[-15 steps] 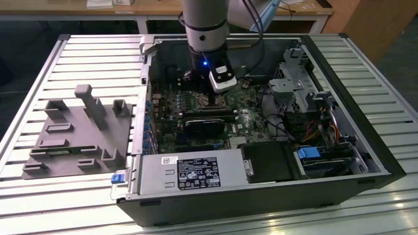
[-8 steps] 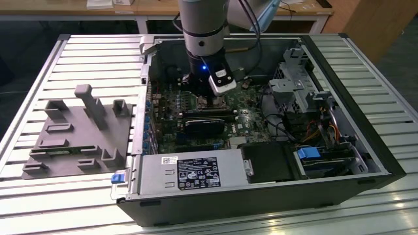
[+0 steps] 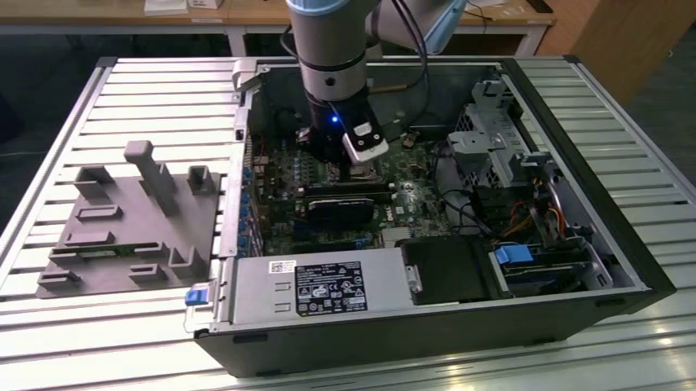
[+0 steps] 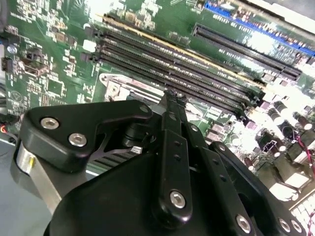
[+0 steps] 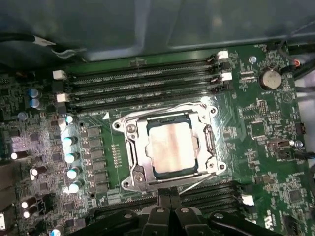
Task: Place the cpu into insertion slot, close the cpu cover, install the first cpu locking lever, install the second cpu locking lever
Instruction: 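Install the second cpu locking lever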
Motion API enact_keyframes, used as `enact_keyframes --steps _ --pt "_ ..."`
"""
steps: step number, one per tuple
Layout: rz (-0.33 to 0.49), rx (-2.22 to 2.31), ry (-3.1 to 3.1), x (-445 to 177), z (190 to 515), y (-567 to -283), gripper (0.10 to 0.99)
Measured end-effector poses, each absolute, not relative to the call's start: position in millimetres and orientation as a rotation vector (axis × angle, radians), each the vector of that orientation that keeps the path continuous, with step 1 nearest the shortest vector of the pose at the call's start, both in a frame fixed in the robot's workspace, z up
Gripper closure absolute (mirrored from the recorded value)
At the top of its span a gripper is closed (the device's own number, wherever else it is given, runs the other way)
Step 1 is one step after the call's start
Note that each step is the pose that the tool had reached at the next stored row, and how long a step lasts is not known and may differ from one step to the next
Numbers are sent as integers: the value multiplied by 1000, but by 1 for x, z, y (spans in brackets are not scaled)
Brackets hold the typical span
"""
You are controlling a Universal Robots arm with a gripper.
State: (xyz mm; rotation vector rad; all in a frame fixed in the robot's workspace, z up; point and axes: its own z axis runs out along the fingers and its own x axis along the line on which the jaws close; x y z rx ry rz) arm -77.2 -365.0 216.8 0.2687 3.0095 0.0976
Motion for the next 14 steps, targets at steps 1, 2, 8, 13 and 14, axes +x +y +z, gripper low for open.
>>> enact_keyframes --steps 1,2,8,13,14 --pt "111 269 3010 -78 216 -366 984" --pt "122 269 3010 -78 216 -366 984" --pt "179 272 3011 -82 214 -373 984" --pt "248 276 3009 -83 212 -379 984" --pt "258 277 3009 -83 211 -381 984"
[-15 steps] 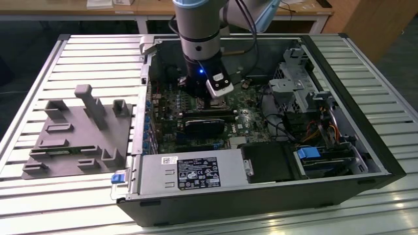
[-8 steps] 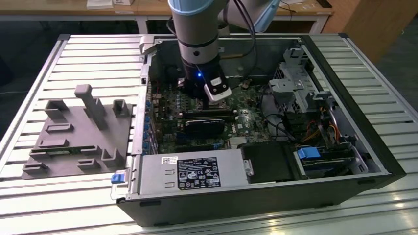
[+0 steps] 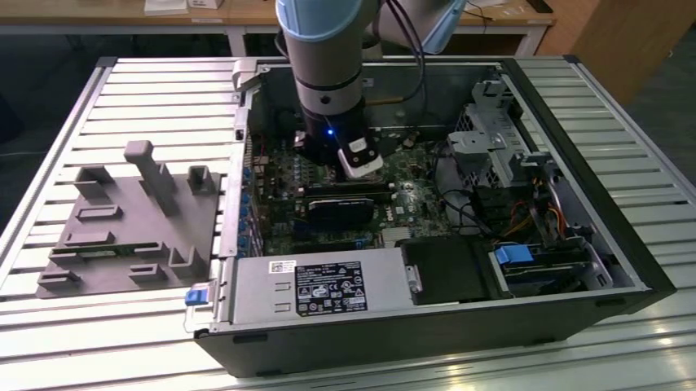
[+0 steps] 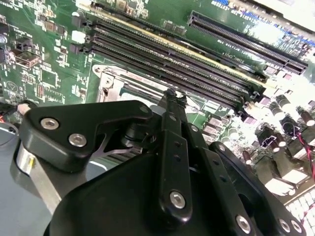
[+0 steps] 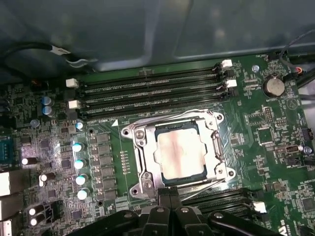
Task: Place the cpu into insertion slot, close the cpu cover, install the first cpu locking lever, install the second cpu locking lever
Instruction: 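Install the second cpu locking lever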
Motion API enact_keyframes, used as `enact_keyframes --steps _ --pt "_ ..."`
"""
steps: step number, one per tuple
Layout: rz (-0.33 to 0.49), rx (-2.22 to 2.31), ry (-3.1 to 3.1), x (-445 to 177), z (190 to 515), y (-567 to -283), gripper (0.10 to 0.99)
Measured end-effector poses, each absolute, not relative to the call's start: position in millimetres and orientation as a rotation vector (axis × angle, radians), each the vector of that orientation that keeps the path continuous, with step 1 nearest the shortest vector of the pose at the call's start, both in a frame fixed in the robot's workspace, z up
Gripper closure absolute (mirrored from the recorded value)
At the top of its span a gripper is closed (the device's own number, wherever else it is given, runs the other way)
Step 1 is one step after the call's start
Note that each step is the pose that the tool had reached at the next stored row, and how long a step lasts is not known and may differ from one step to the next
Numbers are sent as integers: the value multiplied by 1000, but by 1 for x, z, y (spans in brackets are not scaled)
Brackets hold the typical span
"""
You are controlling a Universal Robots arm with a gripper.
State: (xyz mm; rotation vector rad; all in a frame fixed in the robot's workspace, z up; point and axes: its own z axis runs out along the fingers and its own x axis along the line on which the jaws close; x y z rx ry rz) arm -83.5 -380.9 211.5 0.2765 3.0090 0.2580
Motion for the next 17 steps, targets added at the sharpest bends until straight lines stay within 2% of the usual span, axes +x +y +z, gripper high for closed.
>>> enact_keyframes --steps 12,17 --pt "311 280 3007 -89 207 -396 984" --pt "366 283 3004 -92 205 -402 984"
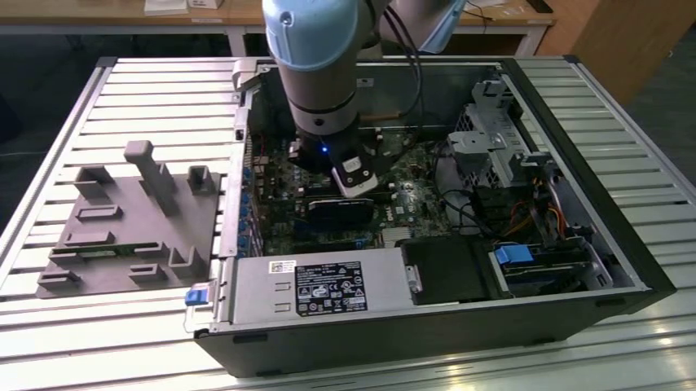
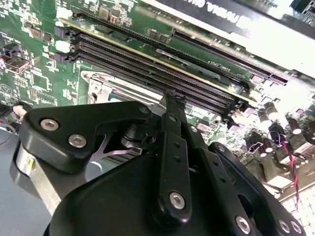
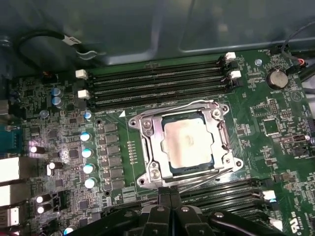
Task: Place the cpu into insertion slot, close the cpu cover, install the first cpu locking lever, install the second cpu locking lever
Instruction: 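Install the second cpu locking lever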
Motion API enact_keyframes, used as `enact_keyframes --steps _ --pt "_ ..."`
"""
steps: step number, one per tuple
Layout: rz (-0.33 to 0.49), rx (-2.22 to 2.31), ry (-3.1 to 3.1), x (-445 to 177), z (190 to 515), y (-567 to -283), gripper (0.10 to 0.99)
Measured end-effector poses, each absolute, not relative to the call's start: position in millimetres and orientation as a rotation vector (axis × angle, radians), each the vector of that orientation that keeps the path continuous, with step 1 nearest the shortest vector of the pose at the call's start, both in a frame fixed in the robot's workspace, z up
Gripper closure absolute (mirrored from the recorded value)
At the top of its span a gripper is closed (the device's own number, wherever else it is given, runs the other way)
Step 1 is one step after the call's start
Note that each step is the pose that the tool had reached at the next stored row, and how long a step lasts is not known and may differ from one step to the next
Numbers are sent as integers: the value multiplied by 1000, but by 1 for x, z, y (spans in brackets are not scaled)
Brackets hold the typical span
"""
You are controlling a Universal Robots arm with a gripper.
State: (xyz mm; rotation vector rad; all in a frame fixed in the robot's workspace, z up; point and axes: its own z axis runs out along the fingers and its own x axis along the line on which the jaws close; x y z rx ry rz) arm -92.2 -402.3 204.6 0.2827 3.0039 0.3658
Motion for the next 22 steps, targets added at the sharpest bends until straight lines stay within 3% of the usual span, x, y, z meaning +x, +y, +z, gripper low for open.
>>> enact_keyframes --steps 22 --pt "482 287 2995 -100 196 -410 984"
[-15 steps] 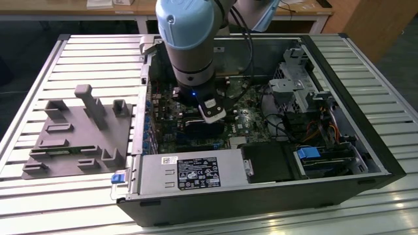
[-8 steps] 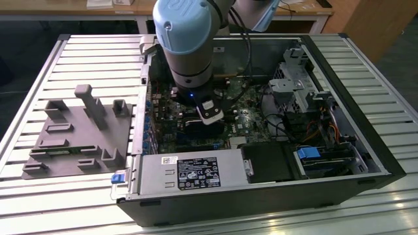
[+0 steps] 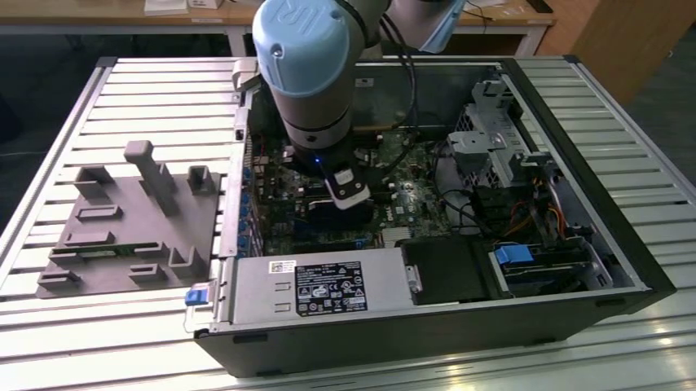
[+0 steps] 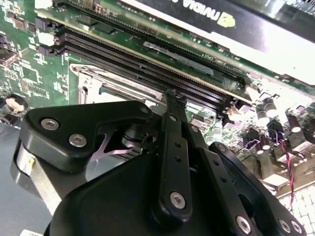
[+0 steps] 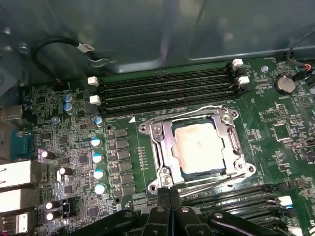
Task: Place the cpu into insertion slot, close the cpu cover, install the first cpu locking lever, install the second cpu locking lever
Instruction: 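Install the second cpu locking lever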
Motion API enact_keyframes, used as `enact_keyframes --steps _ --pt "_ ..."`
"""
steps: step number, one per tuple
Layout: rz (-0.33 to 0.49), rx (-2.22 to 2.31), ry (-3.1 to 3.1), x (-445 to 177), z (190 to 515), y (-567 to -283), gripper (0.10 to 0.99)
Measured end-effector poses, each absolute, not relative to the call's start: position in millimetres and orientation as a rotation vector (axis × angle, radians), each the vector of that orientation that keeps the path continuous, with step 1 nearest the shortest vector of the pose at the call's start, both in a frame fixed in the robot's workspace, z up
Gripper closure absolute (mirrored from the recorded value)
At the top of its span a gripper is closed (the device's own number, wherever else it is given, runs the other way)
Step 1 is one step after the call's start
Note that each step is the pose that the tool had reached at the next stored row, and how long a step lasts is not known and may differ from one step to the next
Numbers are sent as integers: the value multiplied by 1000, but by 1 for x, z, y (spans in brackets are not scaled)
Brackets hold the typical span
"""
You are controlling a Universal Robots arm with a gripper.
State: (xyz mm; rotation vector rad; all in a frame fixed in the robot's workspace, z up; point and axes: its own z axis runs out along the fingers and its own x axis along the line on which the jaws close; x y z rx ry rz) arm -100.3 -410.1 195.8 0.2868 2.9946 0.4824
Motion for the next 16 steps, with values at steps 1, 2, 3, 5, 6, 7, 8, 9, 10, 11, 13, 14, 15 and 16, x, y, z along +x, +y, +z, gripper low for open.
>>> enact_keyframes --steps 1,2,3,5,6,7,8,9,10,11,13,14,15,16 --pt "484 286 2994 -101 195 -410 984" --pt "486 286 2994 -102 195 -410 984" --pt "488 285 2994 -103 194 -410 984" --pt "491 284 2994 -105 193 -410 984" --pt "491 283 2994 -105 192 -410 984" --pt "491 283 2995 -105 192 -409 984" --pt "491 282 2995 -105 191 -409 984" --pt "491 282 2995 -105 191 -408 984" --pt "491 282 2995 -105 191 -407 984" --pt "492 282 2995 -105 191 -407 984" --pt "493 282 2995 -105 190 -405 984" --pt "493 282 2995 -105 190 -404 984" --pt "493 282 2995 -105 190 -404 984" --pt "493 281 2995 -105 189 -404 984"
